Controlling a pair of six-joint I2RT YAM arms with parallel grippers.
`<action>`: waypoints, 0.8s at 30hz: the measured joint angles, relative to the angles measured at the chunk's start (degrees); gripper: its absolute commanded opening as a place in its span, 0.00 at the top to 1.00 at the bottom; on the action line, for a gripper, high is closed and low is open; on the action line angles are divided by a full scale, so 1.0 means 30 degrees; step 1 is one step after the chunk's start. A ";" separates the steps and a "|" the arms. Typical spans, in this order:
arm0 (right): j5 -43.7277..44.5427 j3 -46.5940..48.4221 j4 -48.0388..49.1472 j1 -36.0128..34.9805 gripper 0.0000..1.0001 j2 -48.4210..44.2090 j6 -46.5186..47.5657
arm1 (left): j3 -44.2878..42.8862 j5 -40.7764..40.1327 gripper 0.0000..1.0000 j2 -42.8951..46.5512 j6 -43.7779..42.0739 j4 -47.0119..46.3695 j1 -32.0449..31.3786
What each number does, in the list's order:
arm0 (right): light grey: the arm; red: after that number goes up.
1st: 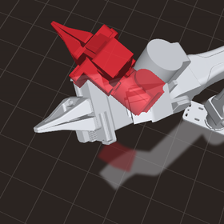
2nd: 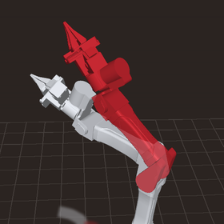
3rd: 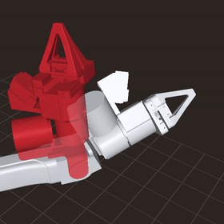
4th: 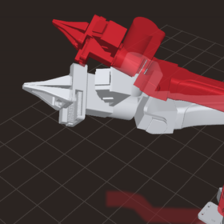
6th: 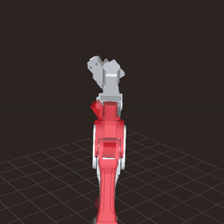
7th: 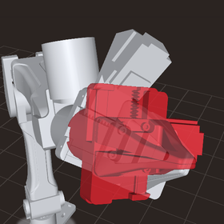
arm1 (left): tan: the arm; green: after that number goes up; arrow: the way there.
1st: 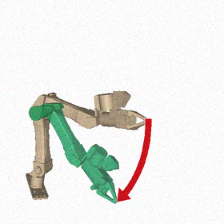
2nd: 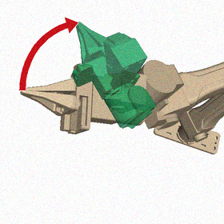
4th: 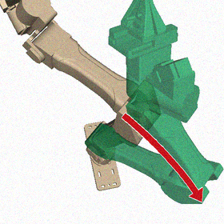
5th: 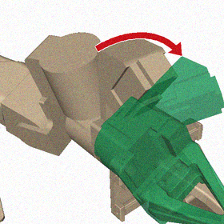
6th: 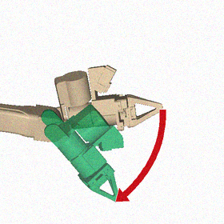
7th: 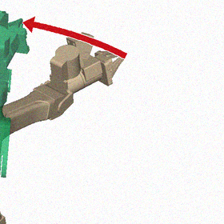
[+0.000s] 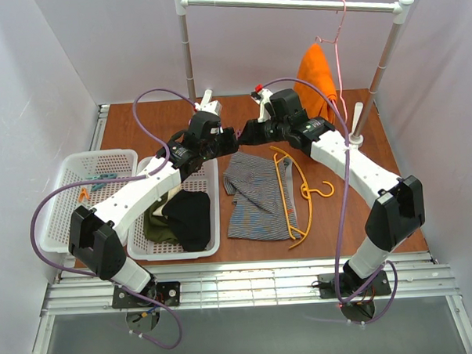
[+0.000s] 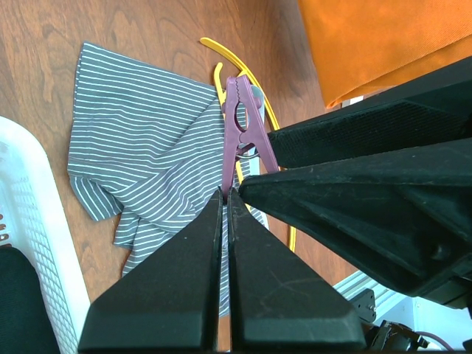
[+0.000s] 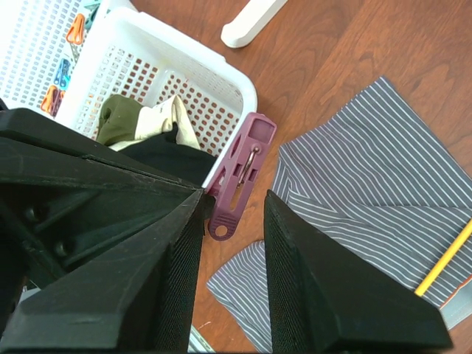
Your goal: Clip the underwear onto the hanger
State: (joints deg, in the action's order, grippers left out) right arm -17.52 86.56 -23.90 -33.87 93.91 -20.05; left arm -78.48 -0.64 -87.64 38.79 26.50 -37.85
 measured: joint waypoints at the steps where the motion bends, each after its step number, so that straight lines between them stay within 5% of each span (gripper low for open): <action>1: 0.0007 0.0015 0.0036 0.0000 0.72 0.0000 -0.0036 | 0.0000 0.0000 1.00 0.0000 0.0007 0.0000 0.0000; 11: -0.0015 0.0226 0.0197 0.0000 0.80 0.0109 -0.0189 | 0.0000 0.0044 1.00 0.0146 0.0000 -0.0051 -0.0066; 18: -0.0182 0.0357 0.0415 -0.0022 0.99 0.0109 -0.0240 | 0.0015 0.0226 1.00 0.0175 -0.0073 -0.0168 -0.0124; 22: -0.0095 0.0364 0.0444 -0.0022 0.99 0.0109 -0.0175 | 0.0044 0.0401 0.59 0.0248 -0.0248 -0.0372 -0.0124; 24: 0.0146 0.0364 0.0437 0.0029 0.99 0.0109 -0.0087 | 0.0058 0.0459 0.48 0.0401 -0.0313 -0.0415 -0.0160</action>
State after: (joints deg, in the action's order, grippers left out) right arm -17.08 87.66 -22.59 -33.78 94.24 -20.32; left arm -78.30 0.73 -86.43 37.85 25.26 -38.33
